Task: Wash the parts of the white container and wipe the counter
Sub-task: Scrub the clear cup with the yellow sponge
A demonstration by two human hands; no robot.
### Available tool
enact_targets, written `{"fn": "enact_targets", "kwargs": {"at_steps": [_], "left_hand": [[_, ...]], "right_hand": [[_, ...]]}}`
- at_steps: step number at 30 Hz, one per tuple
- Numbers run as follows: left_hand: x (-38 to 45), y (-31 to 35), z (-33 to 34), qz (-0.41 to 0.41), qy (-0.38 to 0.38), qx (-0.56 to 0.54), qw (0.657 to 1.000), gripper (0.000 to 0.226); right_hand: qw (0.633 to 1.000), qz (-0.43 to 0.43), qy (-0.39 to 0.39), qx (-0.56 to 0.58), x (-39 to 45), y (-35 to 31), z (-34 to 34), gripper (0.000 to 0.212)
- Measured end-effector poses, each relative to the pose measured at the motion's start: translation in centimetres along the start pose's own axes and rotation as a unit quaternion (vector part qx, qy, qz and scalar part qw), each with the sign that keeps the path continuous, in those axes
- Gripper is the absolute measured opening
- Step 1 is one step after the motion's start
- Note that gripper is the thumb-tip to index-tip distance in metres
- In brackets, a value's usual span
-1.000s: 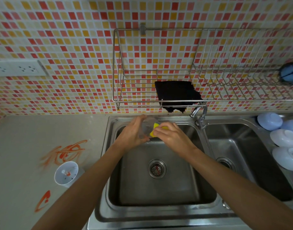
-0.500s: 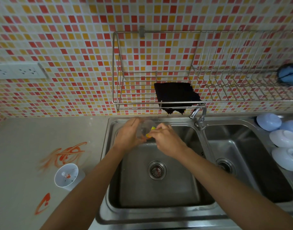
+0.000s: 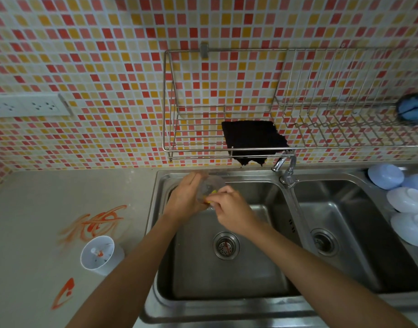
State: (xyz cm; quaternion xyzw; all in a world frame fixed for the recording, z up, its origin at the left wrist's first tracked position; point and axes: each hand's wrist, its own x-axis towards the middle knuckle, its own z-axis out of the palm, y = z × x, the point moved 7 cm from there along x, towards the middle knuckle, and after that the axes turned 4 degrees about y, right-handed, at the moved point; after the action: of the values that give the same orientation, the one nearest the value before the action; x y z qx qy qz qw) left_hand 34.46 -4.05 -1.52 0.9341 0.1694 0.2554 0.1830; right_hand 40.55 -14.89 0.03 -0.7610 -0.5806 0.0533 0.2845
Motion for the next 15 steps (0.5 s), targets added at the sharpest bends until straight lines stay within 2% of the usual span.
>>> {"fn": "enact_targets", "kwargs": {"at_steps": [2,5,8,11,15], "left_hand": [[-0.3,0.1,-0.5,-0.006,0.015,-0.010,1.000,0.072],[-0.4,0.2,-0.7,-0.014,0.026,-0.015,0.999,0.073],[-0.4,0.5,-0.4,-0.013,0.023,-0.014,1.000,0.072],[-0.3,0.5,-0.7,-0.014,0.018,-0.028,0.999,0.074],[-0.5,0.4,-0.6,-0.011,-0.024,-0.068,0.997,0.084]], "right_hand": [[1.000,-0.015,-0.011,0.001,-0.4,0.4,-0.7,0.030],[0.983,-0.117,-0.013,-0.140,-0.3,0.7,-1.5,0.035],[0.966,-0.153,-0.021,-0.209,-0.1,0.4,-1.2,0.034],[0.958,-0.180,0.013,-0.221,-0.4,-0.3,-1.6,0.033],[0.952,-0.204,0.028,-0.224,-0.7,-0.1,-1.9,0.032]]}}
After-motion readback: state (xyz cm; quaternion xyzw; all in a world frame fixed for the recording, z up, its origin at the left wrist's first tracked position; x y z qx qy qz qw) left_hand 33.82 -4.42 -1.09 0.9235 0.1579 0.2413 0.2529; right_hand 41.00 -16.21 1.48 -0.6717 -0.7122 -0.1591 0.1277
